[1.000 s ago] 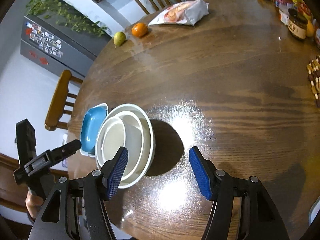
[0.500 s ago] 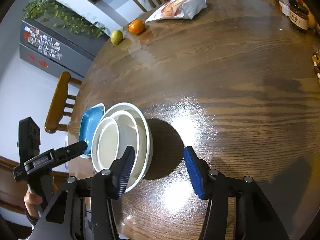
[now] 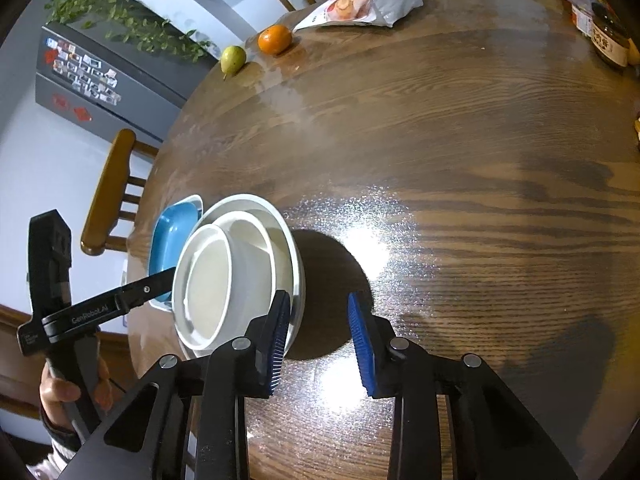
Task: Organize plates and bowls
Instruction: 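Move both grippers to the rim of the large white bowl stack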
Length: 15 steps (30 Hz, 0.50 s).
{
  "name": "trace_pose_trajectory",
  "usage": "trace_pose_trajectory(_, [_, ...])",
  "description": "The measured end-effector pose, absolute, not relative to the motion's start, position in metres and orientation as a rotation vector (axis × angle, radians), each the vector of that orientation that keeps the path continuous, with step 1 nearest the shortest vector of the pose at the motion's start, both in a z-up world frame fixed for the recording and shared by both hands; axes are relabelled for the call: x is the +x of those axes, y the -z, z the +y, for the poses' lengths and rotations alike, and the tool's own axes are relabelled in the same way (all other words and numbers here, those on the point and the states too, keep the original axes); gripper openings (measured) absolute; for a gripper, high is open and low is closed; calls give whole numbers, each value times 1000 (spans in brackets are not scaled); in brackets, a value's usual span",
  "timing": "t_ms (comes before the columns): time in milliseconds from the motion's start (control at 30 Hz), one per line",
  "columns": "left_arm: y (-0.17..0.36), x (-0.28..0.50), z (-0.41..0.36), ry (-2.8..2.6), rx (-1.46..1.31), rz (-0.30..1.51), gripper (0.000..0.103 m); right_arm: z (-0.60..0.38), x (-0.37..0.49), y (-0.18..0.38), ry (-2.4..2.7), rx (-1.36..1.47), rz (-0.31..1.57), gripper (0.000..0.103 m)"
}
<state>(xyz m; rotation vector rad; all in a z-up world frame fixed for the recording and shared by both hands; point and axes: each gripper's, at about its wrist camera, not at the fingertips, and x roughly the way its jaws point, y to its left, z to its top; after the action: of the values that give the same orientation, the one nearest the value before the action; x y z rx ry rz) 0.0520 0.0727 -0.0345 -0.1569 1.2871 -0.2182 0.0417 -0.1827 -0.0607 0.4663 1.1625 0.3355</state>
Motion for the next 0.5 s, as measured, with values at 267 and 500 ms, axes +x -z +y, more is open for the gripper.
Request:
trace_pose_trajectory(267, [38, 59, 78, 233, -184, 1323, 64, -181, 45, 67, -352, 483, 1190, 33])
trace_pose_trajectory(500, [42, 56, 79, 229, -186, 1359, 64, -185, 45, 74, -373, 532, 1203, 33])
